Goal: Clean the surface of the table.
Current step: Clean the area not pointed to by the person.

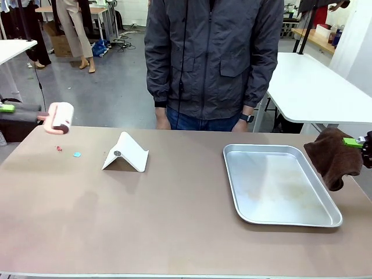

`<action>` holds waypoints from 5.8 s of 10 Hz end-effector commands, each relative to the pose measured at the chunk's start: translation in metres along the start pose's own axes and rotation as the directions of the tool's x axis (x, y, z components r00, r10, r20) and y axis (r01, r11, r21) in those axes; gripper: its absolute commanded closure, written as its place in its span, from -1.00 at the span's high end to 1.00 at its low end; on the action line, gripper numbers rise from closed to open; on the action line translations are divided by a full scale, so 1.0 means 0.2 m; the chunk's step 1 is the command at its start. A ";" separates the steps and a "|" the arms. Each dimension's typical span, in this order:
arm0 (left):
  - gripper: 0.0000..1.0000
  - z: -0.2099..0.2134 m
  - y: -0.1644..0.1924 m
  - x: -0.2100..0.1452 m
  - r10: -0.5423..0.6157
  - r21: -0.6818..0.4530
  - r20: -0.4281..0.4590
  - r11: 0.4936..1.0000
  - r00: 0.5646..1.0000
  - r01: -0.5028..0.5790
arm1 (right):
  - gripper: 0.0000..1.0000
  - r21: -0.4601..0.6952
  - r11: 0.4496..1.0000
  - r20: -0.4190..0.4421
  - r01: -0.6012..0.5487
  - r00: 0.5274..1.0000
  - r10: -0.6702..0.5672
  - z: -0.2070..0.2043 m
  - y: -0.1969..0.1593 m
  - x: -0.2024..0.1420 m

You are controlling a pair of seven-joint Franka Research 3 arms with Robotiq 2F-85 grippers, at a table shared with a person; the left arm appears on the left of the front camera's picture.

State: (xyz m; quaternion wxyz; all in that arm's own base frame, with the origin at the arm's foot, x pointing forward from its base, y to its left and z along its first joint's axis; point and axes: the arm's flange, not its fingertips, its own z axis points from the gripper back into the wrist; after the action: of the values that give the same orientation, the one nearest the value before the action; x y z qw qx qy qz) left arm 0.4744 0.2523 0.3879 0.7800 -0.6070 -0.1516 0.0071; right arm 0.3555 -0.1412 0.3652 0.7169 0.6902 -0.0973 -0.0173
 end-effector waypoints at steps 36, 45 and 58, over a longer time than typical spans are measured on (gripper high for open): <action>-0.55 0.22 0.40 0.35 0.188 0.468 -0.043 0.872 0.981 -0.146 | -0.81 0.022 1.000 0.006 -0.006 1.000 0.006 0.01 0.02 0.00; -0.55 -0.19 0.34 0.43 0.260 0.518 -0.089 0.837 0.962 -0.178 | -0.81 0.022 1.000 0.006 -0.006 1.000 0.006 0.01 0.02 0.00; -0.55 -0.63 0.20 0.41 0.214 0.510 -0.190 0.855 0.958 -0.090 | -0.81 0.022 1.000 0.006 -0.006 1.000 0.006 0.01 0.02 0.00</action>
State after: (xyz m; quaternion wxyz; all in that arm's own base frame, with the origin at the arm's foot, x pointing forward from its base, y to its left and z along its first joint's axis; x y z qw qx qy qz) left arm 0.6005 0.1680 0.3577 0.9156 -0.4006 -0.0048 0.0344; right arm 0.3555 -0.1417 0.3644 0.7165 0.6907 -0.0967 -0.0182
